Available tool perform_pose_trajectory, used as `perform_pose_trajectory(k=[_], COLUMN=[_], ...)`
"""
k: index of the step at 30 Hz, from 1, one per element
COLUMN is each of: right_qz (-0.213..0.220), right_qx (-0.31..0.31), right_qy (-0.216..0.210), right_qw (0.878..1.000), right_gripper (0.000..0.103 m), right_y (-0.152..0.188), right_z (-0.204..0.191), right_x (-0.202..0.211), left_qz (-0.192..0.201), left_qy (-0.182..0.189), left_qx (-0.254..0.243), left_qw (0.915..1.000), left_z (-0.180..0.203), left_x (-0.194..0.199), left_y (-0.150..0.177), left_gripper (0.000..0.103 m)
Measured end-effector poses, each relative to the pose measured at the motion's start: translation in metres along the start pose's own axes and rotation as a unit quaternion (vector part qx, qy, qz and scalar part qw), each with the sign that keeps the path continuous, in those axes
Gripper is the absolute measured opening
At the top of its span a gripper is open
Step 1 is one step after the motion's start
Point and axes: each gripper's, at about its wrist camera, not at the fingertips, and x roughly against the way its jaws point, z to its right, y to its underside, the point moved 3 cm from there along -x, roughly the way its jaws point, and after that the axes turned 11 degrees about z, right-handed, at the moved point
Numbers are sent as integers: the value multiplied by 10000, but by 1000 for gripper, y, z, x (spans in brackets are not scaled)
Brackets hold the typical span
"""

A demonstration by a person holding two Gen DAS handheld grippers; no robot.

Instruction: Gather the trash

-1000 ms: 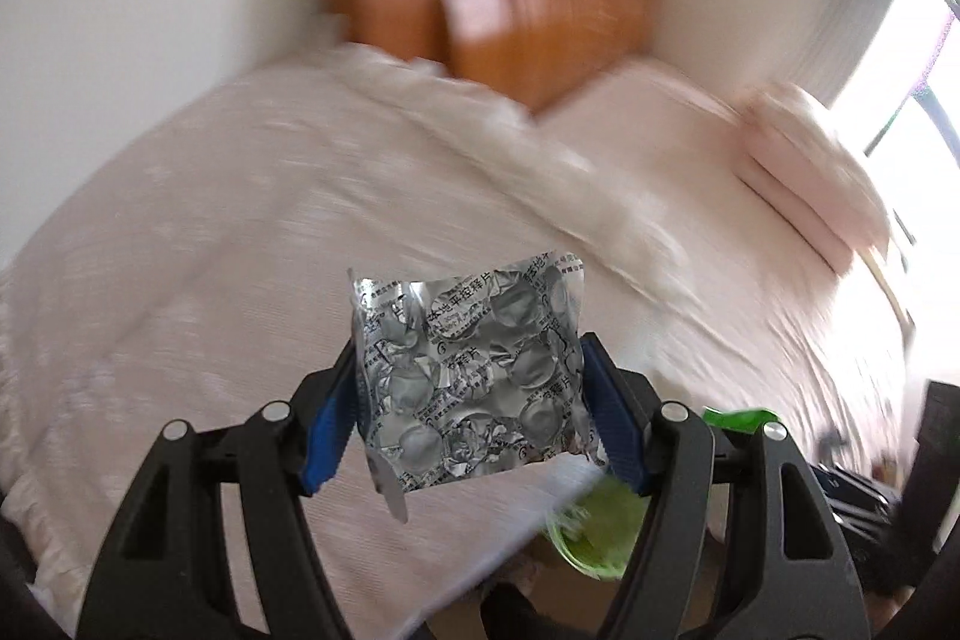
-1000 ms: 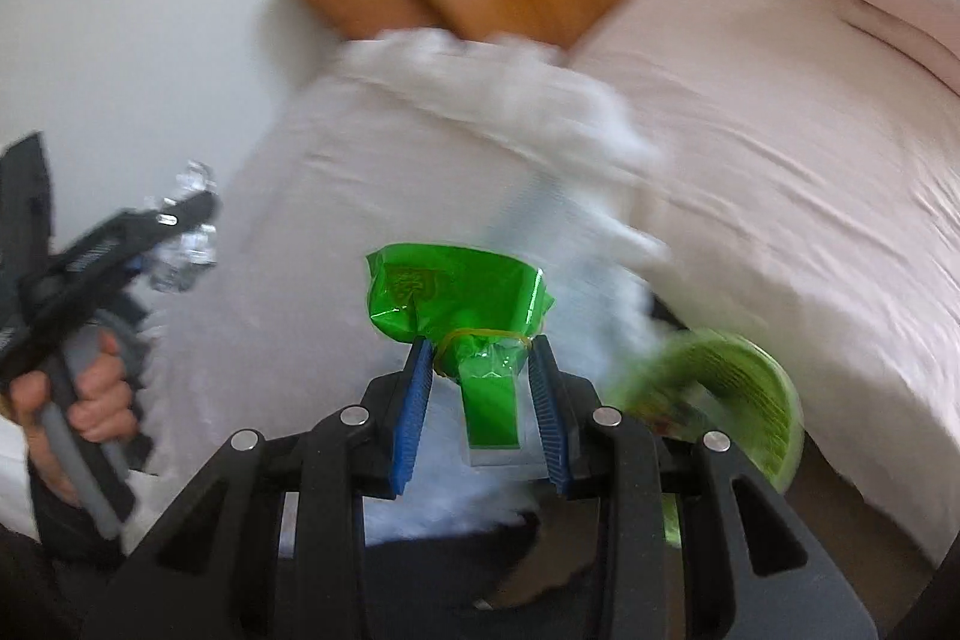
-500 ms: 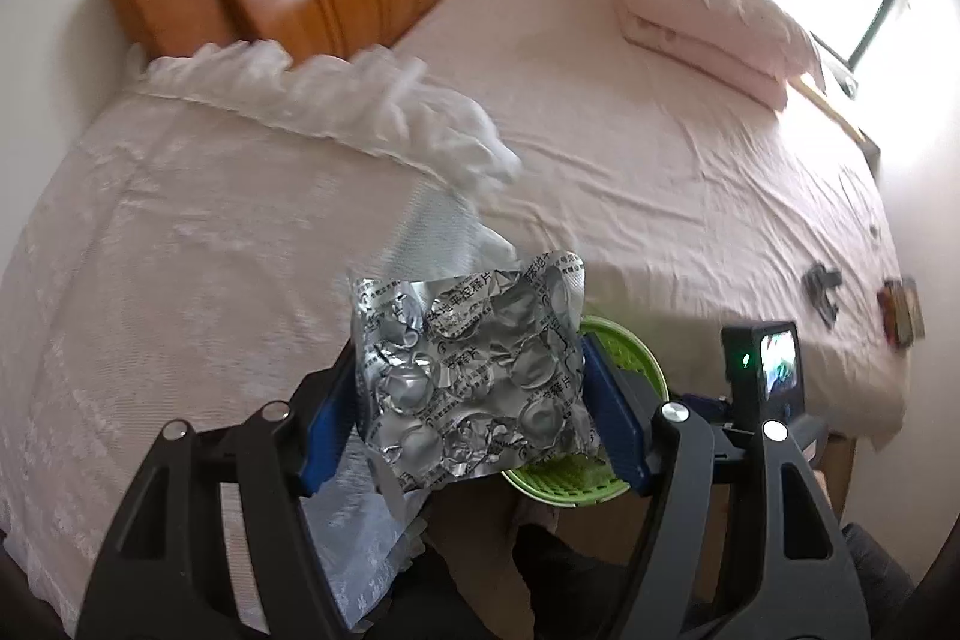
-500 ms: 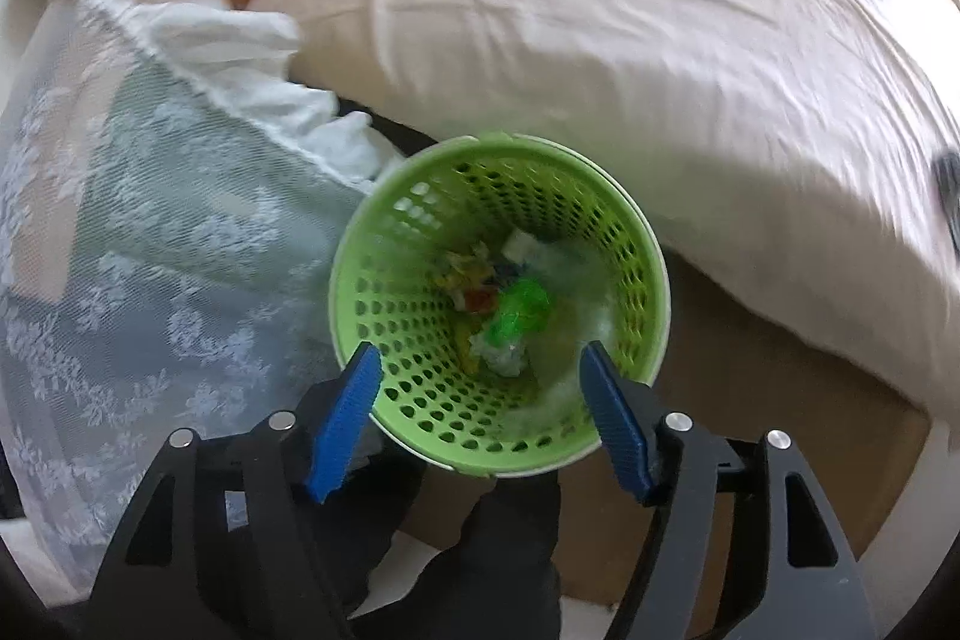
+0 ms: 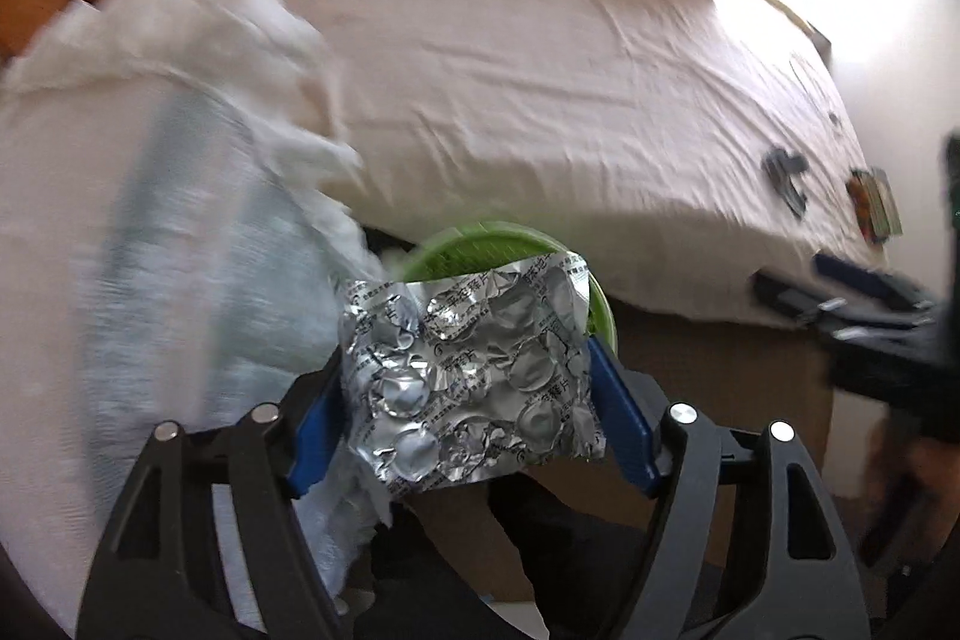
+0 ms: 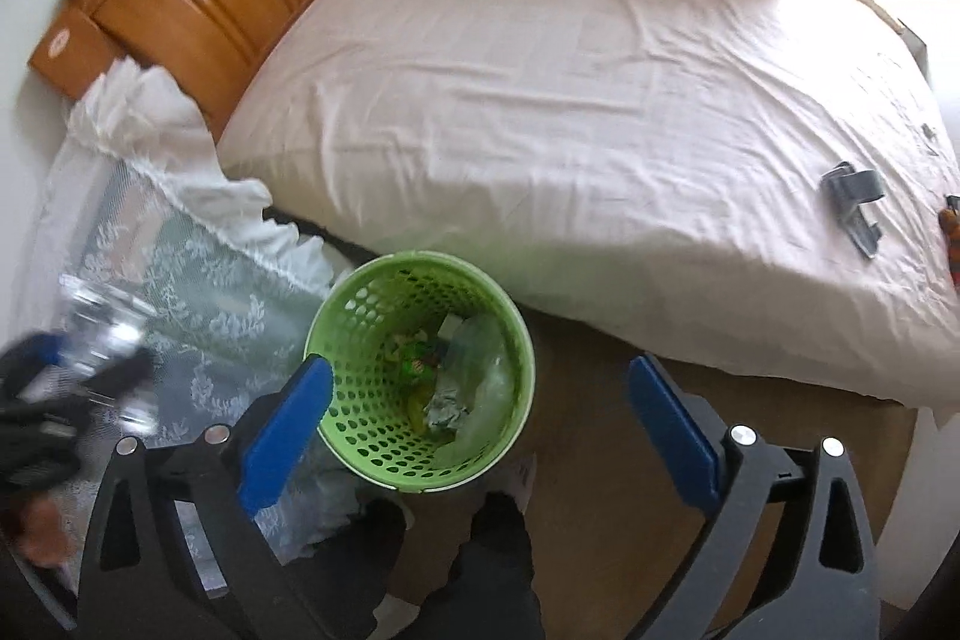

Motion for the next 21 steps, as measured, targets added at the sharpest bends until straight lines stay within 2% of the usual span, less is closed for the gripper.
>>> perform_pose_trajectory(k=[1,2,3,7,11,14,17,19,21], right_qz=[2,-10,-26,-217,-330,-258,-77,136,354], right_qx=[1,9,10,10,47,88,187,352,566], right_qy=[23,62,81,151,158,69,-100,-309,-495], right_qw=[10000,10000,10000,9997,9993,9996,9997,9988,9965], right_gripper=[99,100,100,100,100,100,100,100,100], right_y=[0,1,3,12,17,11,-8,-29,-48], right_z=[3,7,10,22,26,21,2,-24,-50], right_x=[2,4,4,-3,-8,-5,5,18,31], left_qz=[-110,-221,-308,-701,-686,-389,193,634,1117], left_qy=[52,96,79,-22,6,-60,-322,-568,-854], left_qx=[-23,-45,-62,-171,-37,73,252,401,573], left_qw=[9999,9997,9995,9974,9976,9992,9990,9956,9884], left_z=[3,7,11,24,29,27,10,-6,-26], left_x=[-10,-22,-33,-69,-69,-48,-4,34,79], left_y=[4,9,15,37,41,33,12,-2,-14], left_gripper=[78,88,90,90,90,90,90,90,91])
